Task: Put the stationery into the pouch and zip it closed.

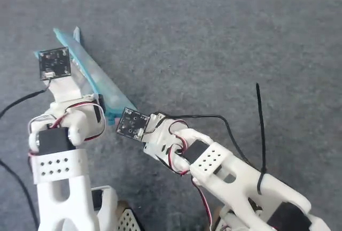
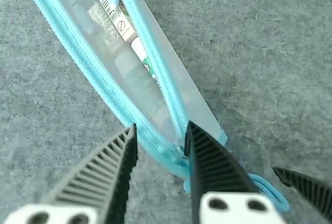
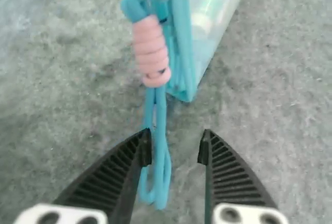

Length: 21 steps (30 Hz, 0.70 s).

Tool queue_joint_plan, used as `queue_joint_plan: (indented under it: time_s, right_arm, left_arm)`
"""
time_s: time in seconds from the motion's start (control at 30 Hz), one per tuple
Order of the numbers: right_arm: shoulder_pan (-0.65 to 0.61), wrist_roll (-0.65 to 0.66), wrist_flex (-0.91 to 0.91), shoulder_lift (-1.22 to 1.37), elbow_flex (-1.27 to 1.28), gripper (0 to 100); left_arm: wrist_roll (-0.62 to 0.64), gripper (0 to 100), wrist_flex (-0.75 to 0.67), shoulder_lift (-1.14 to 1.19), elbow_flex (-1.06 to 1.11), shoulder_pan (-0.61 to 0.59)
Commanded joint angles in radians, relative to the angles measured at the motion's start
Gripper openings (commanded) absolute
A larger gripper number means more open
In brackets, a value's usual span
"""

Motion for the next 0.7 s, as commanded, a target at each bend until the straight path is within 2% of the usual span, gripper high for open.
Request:
queue_joint_plan:
  time_s: [0.0, 0.23, 0.4, 0.5, 0.67]
  right_arm:
    - [-0.010, -0.014, 0.022, -0.010, -0.005, 15.8]
    - [-0.047, -0.014, 0.051, 0.005, -0.006, 15.8]
    - [-0.039, -0.005, 0.022, 0.119, -0.035, 13.2]
    - [0.005, -0.005, 0.027, 0.196, -0.098, 0.9]
    - [0.150, -0.006, 0.076, 0.206, -0.157, 0.9]
  left_arm:
    - [0.000, 14, -0.031, -0.014, -0.048, 0.000]
    - [0.000, 14, -0.031, -0.014, -0.048, 0.000]
    - [0.000, 14, -0.031, -0.014, -0.048, 0.000]
    - [0.000, 14, -0.029, -0.014, -0.048, 0.000]
    - [-0.002, 14, -0.029, -0.014, -0.048, -0.002]
